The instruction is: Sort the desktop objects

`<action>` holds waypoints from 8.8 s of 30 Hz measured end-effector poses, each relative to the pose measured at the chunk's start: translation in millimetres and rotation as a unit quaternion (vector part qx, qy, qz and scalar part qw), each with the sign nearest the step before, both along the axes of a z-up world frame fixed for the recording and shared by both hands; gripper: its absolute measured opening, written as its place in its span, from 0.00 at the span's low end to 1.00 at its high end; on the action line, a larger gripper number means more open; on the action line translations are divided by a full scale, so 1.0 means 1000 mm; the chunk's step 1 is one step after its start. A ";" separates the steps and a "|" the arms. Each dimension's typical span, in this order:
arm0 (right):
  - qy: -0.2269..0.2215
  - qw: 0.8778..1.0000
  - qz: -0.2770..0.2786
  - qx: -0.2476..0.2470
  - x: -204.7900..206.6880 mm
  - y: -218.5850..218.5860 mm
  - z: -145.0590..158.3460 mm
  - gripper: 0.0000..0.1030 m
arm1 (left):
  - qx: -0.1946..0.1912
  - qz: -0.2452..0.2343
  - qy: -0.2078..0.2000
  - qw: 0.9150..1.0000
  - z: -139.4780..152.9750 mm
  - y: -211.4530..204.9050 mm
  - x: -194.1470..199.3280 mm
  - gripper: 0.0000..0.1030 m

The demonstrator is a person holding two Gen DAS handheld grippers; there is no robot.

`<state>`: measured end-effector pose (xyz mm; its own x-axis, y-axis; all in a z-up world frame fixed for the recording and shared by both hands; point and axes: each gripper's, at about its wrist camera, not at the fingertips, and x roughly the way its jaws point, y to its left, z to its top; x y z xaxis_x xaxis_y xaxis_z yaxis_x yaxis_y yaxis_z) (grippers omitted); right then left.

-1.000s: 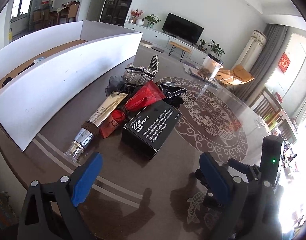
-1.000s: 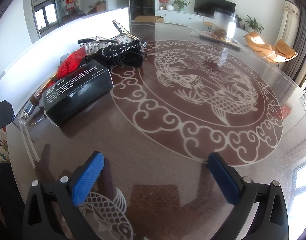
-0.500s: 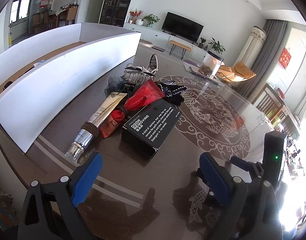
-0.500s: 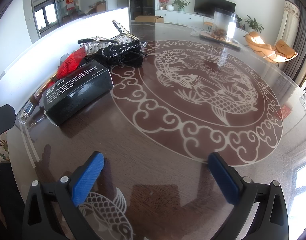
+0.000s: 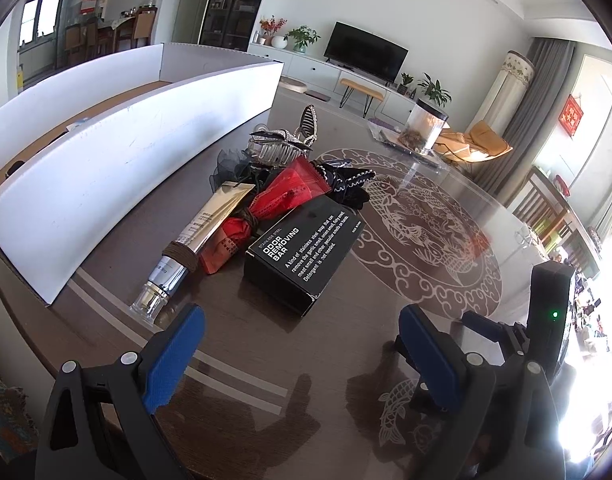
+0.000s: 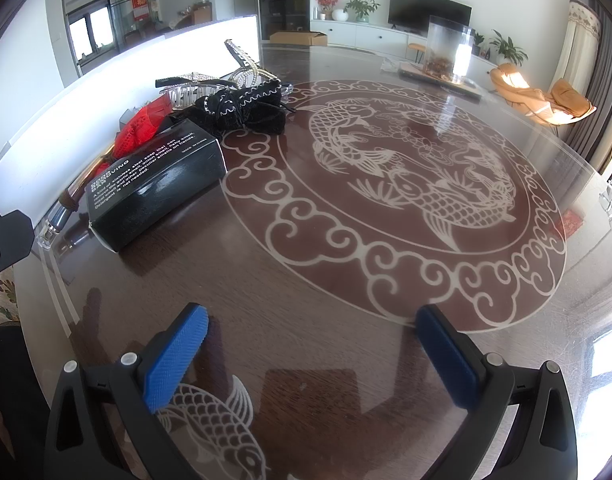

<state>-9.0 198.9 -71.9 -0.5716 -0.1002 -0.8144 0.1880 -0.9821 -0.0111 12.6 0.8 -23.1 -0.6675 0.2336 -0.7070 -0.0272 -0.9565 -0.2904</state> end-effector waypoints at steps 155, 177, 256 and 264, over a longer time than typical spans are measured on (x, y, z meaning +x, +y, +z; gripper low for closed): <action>0.000 1.000 0.000 0.000 0.000 -0.001 0.000 1.00 | -0.158 -0.081 -0.145 0.973 -0.031 -0.032 -0.024 0.21; -0.103 0.984 0.033 -0.140 -0.079 -0.084 0.030 0.99 | -0.050 -0.010 -0.055 0.997 -0.009 -0.071 -0.019 0.20; -0.011 0.968 0.206 -0.144 -0.064 -0.097 0.179 0.57 | -0.010 0.065 0.053 0.996 0.109 -0.159 -0.018 0.20; 0.000 0.950 0.280 -0.140 -0.148 -0.258 0.185 0.57 | -0.043 0.158 0.006 0.987 0.103 -0.264 -0.082 0.20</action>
